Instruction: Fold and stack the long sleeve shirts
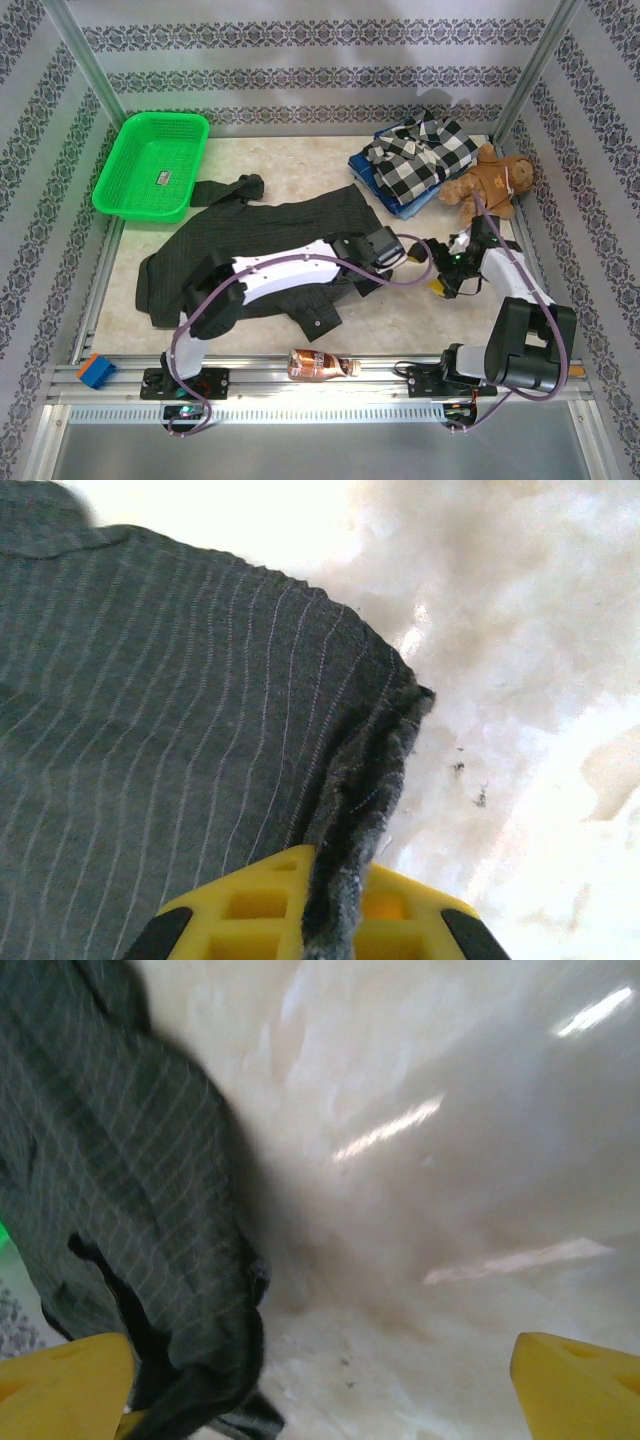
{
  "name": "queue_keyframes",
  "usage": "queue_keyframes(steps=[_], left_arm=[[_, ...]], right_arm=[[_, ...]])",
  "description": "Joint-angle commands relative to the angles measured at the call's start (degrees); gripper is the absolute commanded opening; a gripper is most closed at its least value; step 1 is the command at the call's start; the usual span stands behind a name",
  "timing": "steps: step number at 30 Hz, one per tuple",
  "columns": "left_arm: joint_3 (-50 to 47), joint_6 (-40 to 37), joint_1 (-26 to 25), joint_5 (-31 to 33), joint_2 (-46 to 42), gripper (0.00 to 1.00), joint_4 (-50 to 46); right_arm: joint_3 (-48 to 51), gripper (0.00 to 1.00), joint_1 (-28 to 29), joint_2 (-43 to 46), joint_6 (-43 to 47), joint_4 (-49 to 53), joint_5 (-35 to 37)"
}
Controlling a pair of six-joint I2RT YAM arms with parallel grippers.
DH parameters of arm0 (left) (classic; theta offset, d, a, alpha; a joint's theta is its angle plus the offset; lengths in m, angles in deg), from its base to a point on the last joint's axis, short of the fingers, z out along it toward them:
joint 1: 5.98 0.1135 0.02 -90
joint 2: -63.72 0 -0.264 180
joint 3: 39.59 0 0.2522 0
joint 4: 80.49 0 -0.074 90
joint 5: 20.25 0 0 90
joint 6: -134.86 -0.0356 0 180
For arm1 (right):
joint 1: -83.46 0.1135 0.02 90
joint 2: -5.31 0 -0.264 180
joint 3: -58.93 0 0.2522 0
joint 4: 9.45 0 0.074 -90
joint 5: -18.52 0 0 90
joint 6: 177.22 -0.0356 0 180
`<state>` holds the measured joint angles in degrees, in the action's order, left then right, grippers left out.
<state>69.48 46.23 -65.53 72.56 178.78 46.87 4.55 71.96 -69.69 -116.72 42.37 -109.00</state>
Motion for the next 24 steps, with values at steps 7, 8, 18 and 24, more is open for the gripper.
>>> queue_keyframes(steps=[7, 8, 18, 24], left_arm=[[-7.79, 8.39, 4.26, -3.21, -11.0, 0.0, 10.92], [-7.81, 8.39, 4.27, -3.42, -10.92, 0.0, 10.84], [-6.45, 8.39, 4.75, -4.14, -10.47, 0.0, 10.59], [-6.59, 8.21, 4.97, -4.48, -11.26, 0.0, 10.57]], right_arm=[[7.84, 0.53, 7.76, 6.56, -9.84, -3.04, -4.26], [8.44, 0.44, 8.47, 6.93, -10.36, -3.23, -4.77], [5.49, 0.41, 24.45, 1.68, -14.08, -10.03, -1.15], [3.71, 0.56, 26.86, -1.72, -12.26, -13.55, 3.25]])
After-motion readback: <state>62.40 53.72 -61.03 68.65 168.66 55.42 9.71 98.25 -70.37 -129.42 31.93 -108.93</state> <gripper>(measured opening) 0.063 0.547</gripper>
